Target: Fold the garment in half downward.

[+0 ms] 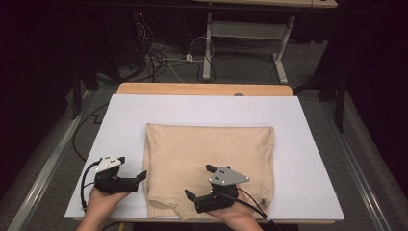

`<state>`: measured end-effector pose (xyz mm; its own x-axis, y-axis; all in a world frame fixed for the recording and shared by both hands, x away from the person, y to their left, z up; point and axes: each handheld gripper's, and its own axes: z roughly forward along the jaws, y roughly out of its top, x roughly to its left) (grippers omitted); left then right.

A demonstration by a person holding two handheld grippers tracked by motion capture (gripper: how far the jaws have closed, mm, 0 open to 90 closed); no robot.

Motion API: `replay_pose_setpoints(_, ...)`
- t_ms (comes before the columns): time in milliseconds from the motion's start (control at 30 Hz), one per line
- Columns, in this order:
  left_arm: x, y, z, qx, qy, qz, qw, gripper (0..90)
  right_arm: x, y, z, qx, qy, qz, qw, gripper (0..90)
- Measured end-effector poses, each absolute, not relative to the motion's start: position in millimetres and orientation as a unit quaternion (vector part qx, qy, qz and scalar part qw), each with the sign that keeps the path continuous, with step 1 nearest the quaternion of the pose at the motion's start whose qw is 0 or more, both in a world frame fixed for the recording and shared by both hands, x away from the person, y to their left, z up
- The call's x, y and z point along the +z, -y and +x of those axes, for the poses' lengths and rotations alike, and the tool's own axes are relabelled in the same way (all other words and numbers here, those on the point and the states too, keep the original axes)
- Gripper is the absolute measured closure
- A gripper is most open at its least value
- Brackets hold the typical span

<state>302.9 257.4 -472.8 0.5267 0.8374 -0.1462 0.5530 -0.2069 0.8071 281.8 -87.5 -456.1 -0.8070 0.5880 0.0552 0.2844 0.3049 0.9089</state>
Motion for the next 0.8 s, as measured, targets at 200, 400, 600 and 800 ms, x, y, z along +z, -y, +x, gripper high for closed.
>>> replay_pose_setpoints(200, -469.0, -259.5, 310.9, 0.163, -0.459, 0.758, 0.434, 0.0, -456.4, 77.5, 284.2, 0.520, -0.800, 0.264, 0.141, 0.5)
replay_pose_setpoints(400, -467.3, -260.7, 326.1, 0.161, -0.457, 0.761, 0.431, 0.0, -457.5, 65.6, 284.1, 0.521, -0.802, 0.257, 0.136, 0.5)
replay_pose_setpoints(600, -462.9, -258.1, 345.7, 0.156, -0.457, 0.758, 0.438, 0.0, -460.0, 53.3, 283.4, 0.519, -0.808, 0.249, 0.129, 0.6)
replay_pose_setpoints(800, -461.5, -257.6, 372.1, 0.153, -0.464, 0.757, 0.434, 0.0, -463.9, 39.8, 280.6, 0.516, -0.811, 0.249, 0.117, 1.7)
